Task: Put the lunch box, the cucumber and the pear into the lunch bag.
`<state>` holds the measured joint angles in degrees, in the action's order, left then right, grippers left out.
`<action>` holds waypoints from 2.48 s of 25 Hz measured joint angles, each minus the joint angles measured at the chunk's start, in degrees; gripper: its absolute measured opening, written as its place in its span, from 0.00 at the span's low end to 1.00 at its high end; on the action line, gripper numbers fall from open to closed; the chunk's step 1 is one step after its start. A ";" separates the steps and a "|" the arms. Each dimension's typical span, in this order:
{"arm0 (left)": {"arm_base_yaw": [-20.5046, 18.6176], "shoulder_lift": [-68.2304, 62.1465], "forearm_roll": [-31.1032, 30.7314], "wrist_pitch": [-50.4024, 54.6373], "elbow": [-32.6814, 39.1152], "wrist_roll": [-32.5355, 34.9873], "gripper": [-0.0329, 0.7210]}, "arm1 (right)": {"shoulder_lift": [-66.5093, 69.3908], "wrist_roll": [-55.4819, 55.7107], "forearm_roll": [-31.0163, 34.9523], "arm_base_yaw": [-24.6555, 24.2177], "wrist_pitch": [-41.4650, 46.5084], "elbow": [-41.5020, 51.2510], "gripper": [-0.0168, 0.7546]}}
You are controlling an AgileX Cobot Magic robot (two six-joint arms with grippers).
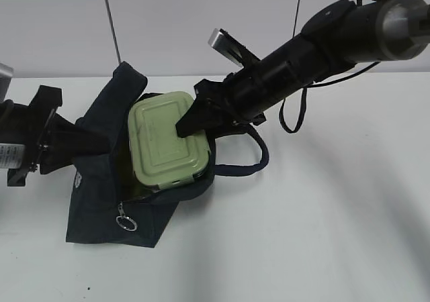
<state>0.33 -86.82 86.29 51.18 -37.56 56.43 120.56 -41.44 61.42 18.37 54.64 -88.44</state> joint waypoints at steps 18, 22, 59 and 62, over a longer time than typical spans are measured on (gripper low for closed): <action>0.00 0.00 1.31 2.46 0.00 1.52 0.02 | 0.49 1.34 -1.78 7.46 -0.80 -10.48 0.70; 0.00 0.00 1.31 2.46 0.00 1.70 0.02 | 0.49 6.54 -8.91 6.97 3.58 -16.62 0.71; 0.00 0.00 2.82 2.60 0.00 2.88 0.02 | 8.50 25.49 -42.46 6.86 15.71 -28.16 0.03; 1.09 0.00 4.89 2.18 -0.15 5.25 0.02 | 5.90 26.52 -46.48 6.97 15.82 -28.16 0.03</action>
<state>1.43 -86.82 91.18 53.36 -37.70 61.68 126.46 -14.92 14.94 25.34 70.46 -116.60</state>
